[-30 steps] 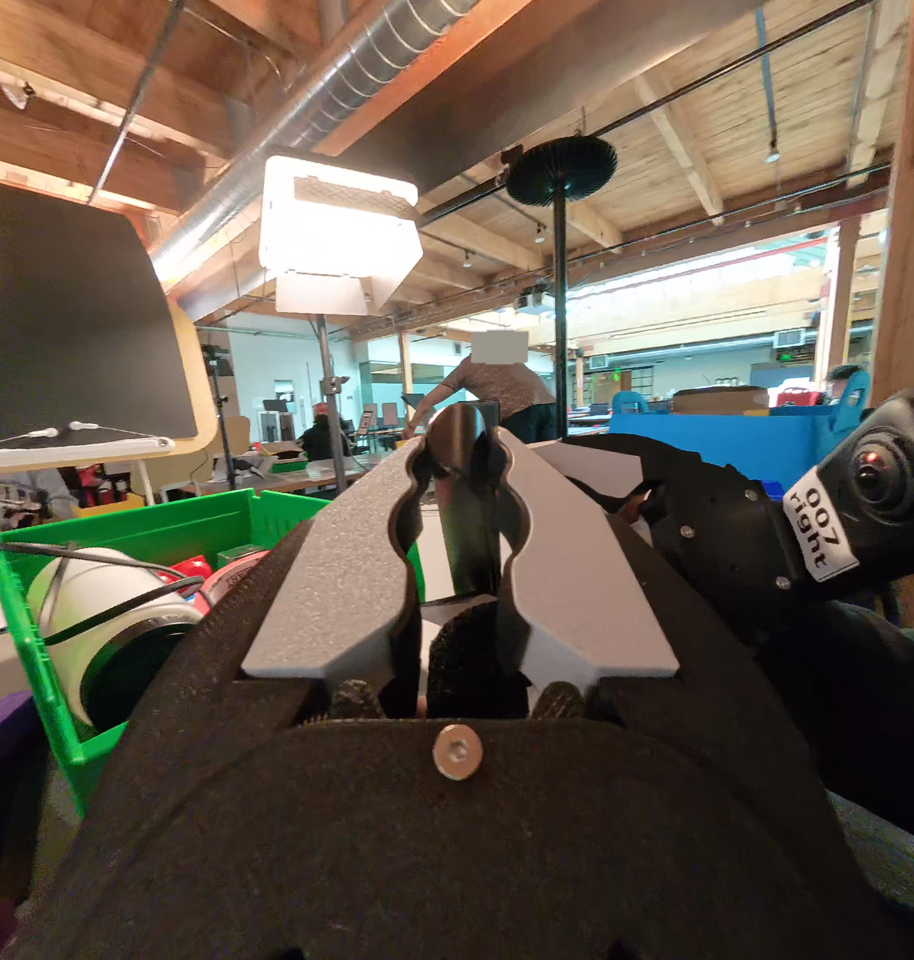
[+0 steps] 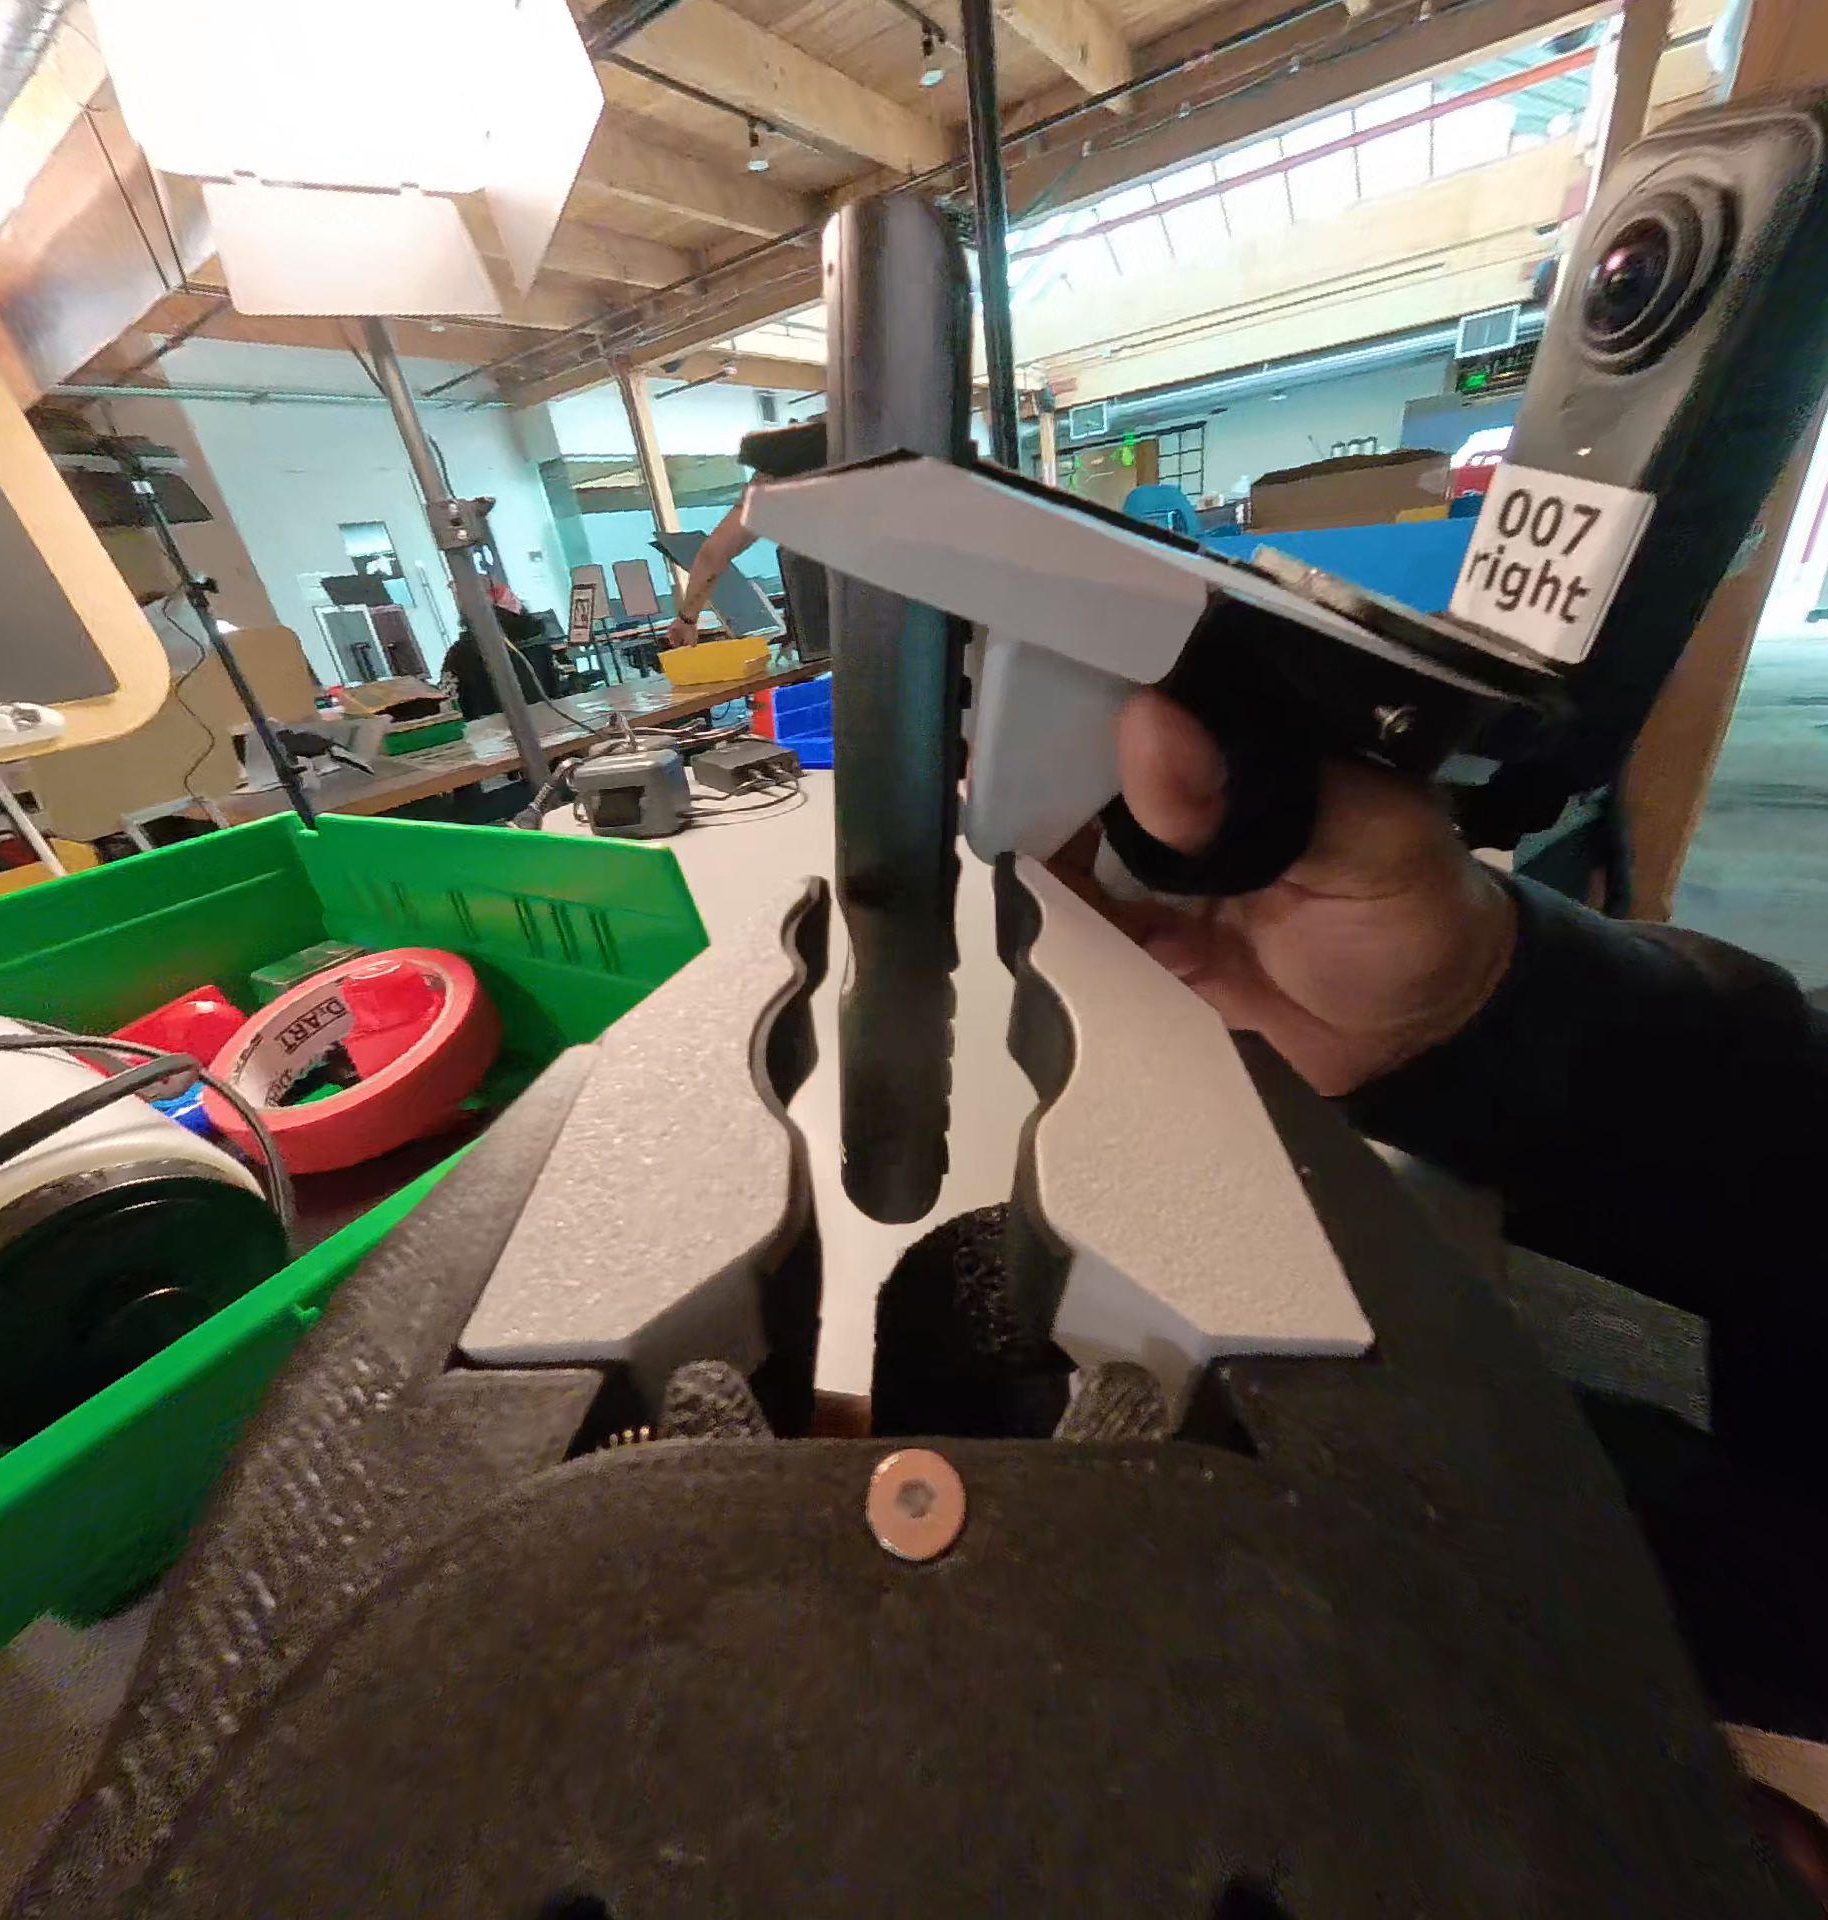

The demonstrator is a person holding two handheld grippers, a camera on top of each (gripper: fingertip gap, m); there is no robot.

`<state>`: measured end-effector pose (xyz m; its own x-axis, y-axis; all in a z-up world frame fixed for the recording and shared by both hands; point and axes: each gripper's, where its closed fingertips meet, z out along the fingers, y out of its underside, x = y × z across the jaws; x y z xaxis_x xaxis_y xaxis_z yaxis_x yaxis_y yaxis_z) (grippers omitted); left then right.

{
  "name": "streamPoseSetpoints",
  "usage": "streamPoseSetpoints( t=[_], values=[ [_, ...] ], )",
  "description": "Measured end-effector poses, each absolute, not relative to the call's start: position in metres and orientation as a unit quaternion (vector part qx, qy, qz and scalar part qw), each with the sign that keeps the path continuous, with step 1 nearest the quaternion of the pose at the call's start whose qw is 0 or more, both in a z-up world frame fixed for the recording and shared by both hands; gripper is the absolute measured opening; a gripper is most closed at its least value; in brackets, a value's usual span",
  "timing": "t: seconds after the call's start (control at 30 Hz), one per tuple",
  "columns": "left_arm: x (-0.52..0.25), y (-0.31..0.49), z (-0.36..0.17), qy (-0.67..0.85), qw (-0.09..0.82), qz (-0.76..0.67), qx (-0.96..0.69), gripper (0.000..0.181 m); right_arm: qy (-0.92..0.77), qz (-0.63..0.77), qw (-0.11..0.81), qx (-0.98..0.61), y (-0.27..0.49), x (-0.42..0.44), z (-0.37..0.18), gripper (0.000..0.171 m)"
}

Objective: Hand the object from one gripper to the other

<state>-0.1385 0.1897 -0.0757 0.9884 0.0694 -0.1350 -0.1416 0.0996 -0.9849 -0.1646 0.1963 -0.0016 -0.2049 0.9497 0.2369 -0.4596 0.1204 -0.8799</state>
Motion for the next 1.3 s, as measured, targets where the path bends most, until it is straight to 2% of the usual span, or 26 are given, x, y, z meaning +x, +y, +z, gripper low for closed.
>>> streamPoseSetpoints(
  t=[0.43,0.63,0.73,0.93,1.1,1.2,1.3],
  values=[
    [-0.143,0.193,-0.079,0.024,0.730,0.108,-0.674,0.039,-0.442,0.640,0.563,-0.280,0.208,-0.160,0.005,0.057],
    [-0.143,0.196,-0.083,0.036,0.717,0.145,-0.681,0.039,-0.466,0.628,0.570,-0.253,0.186,-0.159,0.003,0.057],
    [-0.146,0.193,-0.083,0.036,0.713,0.158,-0.682,0.026,-0.481,0.632,0.563,-0.229,0.171,-0.157,0.001,0.056],
    [-0.150,0.185,-0.074,-0.001,0.742,0.070,-0.666,0.024,-0.524,0.678,0.464,-0.223,0.170,-0.157,-0.005,0.061],
    [-0.151,0.174,-0.056,-0.042,0.784,-0.061,-0.617,0.024,-0.587,0.714,0.306,-0.228,0.163,-0.156,-0.033,0.063],
    [-0.153,0.169,-0.049,-0.054,0.797,-0.105,-0.592,0.025,-0.602,0.723,0.249,-0.230,0.157,-0.153,-0.042,0.057],
    [-0.147,0.165,-0.042,-0.050,0.805,-0.161,-0.568,0.024,-0.645,0.692,0.234,-0.225,0.145,-0.153,-0.061,0.041]
  ],
)
